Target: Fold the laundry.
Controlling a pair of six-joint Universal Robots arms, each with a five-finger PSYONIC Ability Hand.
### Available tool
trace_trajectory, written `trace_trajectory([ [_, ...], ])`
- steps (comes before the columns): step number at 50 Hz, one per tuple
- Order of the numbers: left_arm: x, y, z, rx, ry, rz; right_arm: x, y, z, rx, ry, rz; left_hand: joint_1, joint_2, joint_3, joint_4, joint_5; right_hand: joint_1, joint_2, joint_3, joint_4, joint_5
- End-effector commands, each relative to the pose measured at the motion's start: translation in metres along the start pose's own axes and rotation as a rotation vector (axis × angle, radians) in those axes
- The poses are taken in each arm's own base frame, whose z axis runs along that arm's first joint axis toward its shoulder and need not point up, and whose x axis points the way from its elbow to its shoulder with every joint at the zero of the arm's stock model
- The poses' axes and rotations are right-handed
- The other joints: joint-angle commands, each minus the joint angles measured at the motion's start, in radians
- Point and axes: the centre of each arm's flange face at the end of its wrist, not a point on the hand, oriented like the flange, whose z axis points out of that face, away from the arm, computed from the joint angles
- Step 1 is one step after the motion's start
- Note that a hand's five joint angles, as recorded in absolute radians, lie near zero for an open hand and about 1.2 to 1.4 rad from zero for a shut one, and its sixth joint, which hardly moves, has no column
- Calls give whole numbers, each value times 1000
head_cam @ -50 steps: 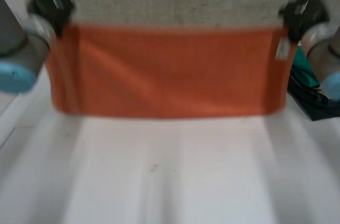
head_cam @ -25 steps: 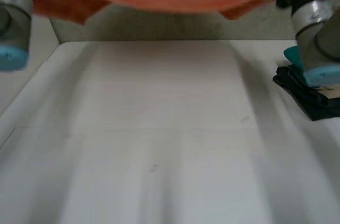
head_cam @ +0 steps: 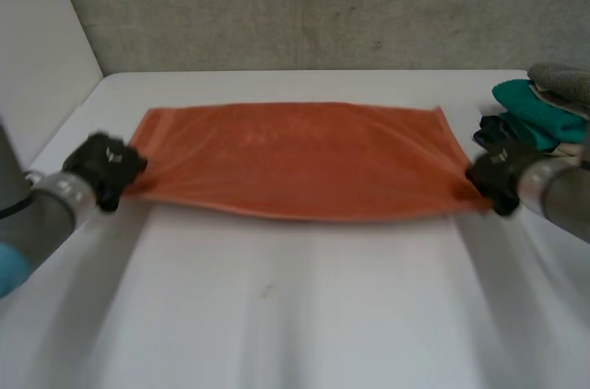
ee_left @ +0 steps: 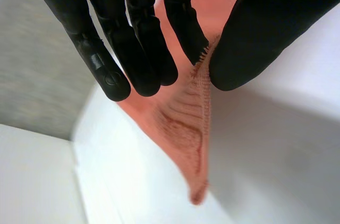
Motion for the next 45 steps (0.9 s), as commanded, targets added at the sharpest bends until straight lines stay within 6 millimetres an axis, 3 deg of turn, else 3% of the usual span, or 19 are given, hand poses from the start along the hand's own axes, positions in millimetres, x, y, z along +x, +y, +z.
trace_trajectory([
  [1, 15, 12, -79, -162, 268, 128, -6, 28, -60, -120, -180, -232, 233, 198, 203, 194, 238, 267, 227, 213, 202, 208],
  [5, 10, 8, -87, -139, 332, 176, -1, 21, -55, -61, -128, -218, 233, 198, 203, 194, 238, 267, 227, 213, 202, 208],
  [10, 5, -10, -71, -64, 291, 182, 2, 11, -32, 5, -68, -132, 233, 198, 203, 194, 238, 267, 227, 213, 202, 208],
  [18, -9, -33, -9, -24, 105, 50, 21, 7, 17, 64, 104, -19, 233, 198, 203, 194, 238, 267, 227, 213, 202, 208],
  [19, -13, -39, 7, -10, 50, 47, 24, 4, 26, 95, 129, -8, 233, 198, 203, 194, 238, 267, 227, 213, 202, 208],
  [25, -13, -48, 46, -13, -27, 49, 29, -13, 63, 222, 232, 22, 233, 198, 203, 194, 238, 267, 227, 213, 202, 208],
  [32, -9, -47, 75, -38, -75, 52, 31, -21, 91, 249, 308, 15, 233, 198, 203, 194, 238, 267, 227, 213, 202, 208],
  [40, 4, -59, 97, 10, -94, 52, 14, -23, 122, 258, 315, -16, 233, 198, 203, 194, 238, 267, 227, 213, 202, 208],
  [41, 7, -62, 101, 19, -100, 50, 10, -22, 128, 254, 320, -24, 233, 198, 203, 194, 238, 104, 64, 49, 38, 45],
  [42, 8, -62, 103, 21, -103, 47, 7, -21, 132, 251, 323, -29, 170, 134, 140, 130, 175, -238, -277, -292, -303, -297],
  [44, 11, -63, 106, 24, -106, 45, 5, -18, 138, 236, 342, -36, -243, -278, -273, -283, -238, -723, -763, -778, -789, -783],
  [45, 15, -63, 108, 16, -108, 38, 3, -17, 143, 222, 364, -41, -666, -702, -696, -706, -661, -954, -994, -1009, -1020, -1014],
])
